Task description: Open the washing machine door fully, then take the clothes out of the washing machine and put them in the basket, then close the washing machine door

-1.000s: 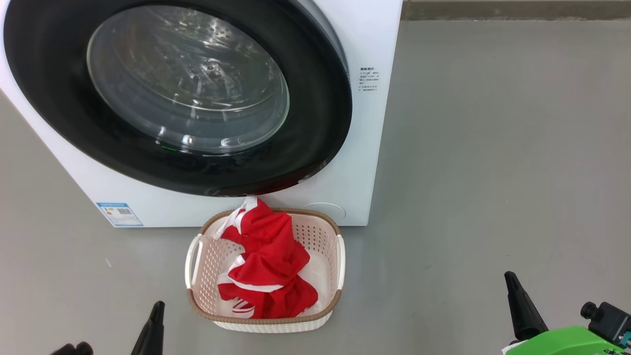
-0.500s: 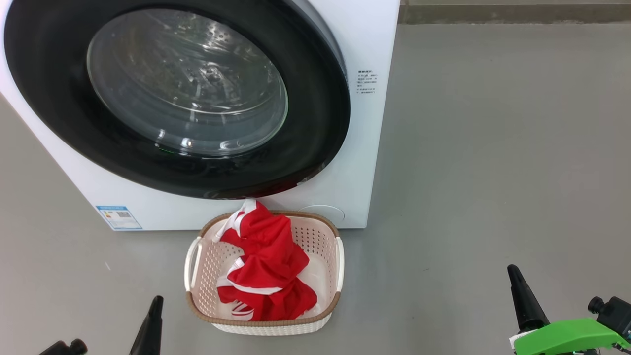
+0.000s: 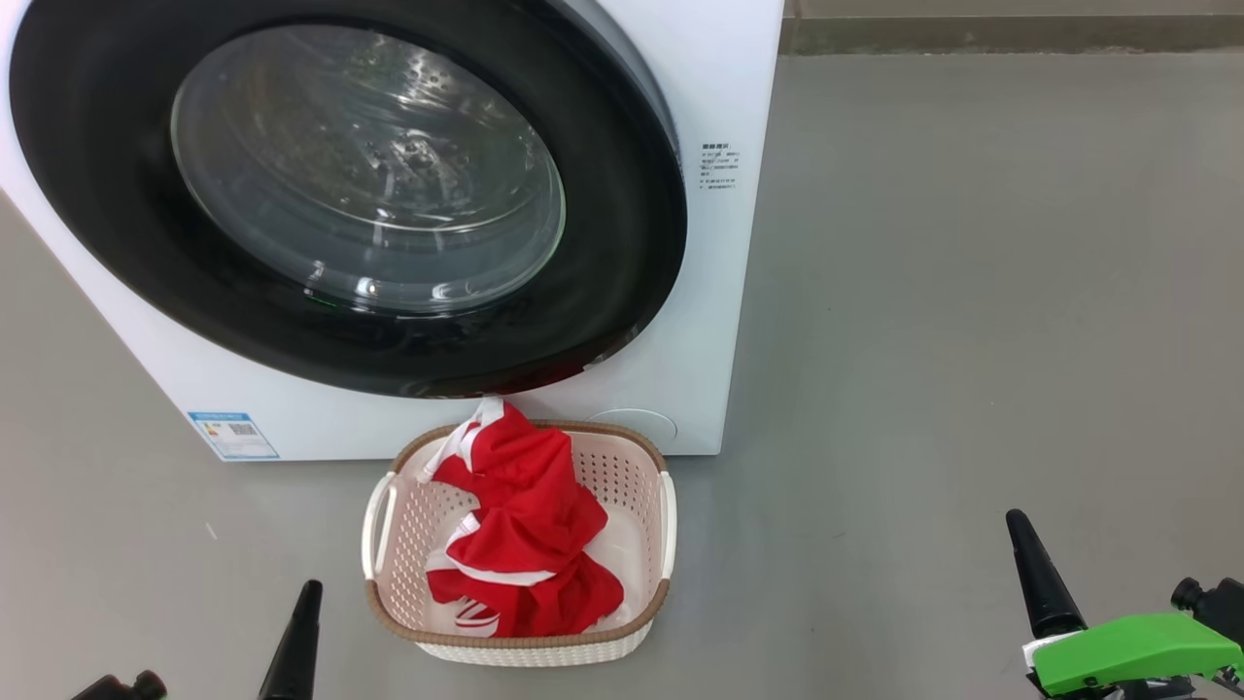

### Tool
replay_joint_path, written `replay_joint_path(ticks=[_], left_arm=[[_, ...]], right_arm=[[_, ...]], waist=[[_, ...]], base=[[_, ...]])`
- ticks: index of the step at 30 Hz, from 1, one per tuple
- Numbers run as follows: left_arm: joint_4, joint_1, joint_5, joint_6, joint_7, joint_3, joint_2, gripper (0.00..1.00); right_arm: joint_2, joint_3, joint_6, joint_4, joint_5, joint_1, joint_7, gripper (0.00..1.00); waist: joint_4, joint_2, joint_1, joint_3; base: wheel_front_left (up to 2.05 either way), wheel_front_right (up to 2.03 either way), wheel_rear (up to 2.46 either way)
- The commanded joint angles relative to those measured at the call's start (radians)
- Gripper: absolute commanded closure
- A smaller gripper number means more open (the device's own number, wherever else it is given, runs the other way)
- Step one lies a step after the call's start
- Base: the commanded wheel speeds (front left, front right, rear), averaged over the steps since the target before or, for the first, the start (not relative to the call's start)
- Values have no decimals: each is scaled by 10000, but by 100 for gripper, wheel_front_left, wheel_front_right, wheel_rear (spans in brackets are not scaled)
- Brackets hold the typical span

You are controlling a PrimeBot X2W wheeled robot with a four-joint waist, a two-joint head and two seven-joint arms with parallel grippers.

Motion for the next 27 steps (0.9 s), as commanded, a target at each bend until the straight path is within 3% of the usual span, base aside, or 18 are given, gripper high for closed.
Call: replay_joint_path(ticks=[1,27], left_arm=[[-263,-464,-210,-44,63,311,73,100],[-296,-766,-2776,-59,847,727,-217,100]], right_arm=[[-172,78,-5,-297,316,-454,41,100],[-217,-130,-8,-376,3020,-883,842,100]], waist=[[-2,0,-1,-5],[-79,0,-1,-160]], base=[[0,0,0],[0,0,0]])
